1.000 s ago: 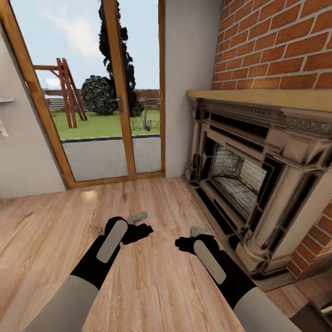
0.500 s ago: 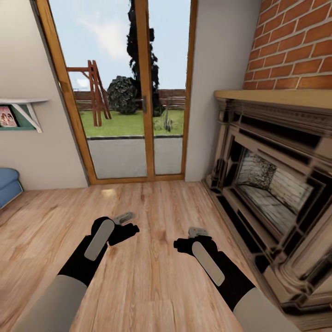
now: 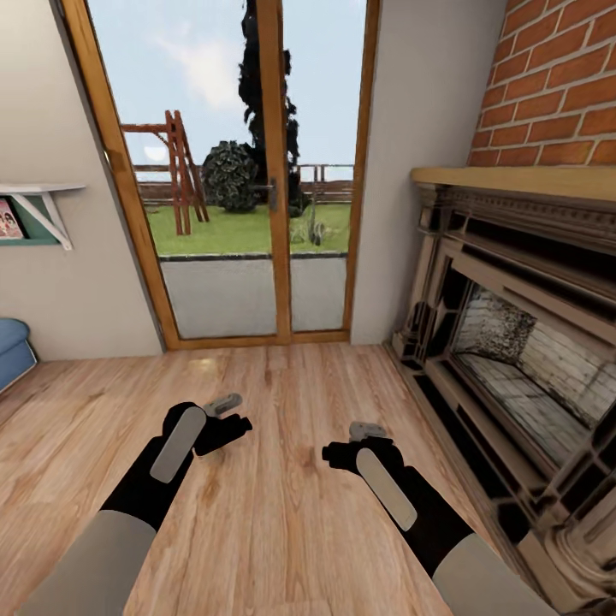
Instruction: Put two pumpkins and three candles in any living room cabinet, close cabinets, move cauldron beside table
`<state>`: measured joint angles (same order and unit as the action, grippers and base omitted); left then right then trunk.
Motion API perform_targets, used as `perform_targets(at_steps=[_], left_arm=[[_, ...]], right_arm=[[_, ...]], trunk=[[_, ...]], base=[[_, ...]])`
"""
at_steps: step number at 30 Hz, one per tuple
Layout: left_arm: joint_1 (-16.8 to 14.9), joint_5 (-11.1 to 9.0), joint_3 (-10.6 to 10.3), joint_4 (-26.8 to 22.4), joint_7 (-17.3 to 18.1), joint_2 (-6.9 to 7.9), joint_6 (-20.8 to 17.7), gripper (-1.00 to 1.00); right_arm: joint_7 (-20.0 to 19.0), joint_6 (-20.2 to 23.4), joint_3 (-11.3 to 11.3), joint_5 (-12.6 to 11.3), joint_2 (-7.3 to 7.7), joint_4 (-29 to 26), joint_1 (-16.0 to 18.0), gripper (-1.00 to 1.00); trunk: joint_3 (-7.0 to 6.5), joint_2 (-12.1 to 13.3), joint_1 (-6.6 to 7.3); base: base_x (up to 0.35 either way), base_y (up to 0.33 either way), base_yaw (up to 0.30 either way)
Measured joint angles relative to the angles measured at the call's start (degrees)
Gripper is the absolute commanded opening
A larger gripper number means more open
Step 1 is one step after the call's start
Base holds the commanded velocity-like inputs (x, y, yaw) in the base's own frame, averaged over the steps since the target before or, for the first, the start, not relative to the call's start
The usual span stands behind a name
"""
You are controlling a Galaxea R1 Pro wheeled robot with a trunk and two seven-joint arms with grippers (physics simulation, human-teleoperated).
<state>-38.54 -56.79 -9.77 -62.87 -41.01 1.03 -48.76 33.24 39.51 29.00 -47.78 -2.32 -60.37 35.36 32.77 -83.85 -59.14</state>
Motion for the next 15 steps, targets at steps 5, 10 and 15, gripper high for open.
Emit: perform_targets(at_steps=[5,10,15], left_arm=[[0.0,0.0,0.8,0.0,0.0,0.03,0.0,1.00],[0.0,-0.1,1.8,0.5,0.0,0.02,0.0,1.00],[0.0,0.0,1.8,2.8,0.0,0.03,0.0,1.00]], right_arm=[[0.0,0.0,0.0,0.0,-0.05,-0.4,0.0,1.00],[0.0,0.0,0.0,0.0,0.01,-1.1,0.0,1.00],[0.0,-0.6,0.1,0.0,0.02,-1.1,0.0,1.00]], trunk=[[0.00,0.0,0.00],[0.00,0.0,0.00],[0.00,0.0,0.00]], base=[[0.268,0.228,0.000],[0.255,0.244,0.000],[0.261,0.229,0.000]])
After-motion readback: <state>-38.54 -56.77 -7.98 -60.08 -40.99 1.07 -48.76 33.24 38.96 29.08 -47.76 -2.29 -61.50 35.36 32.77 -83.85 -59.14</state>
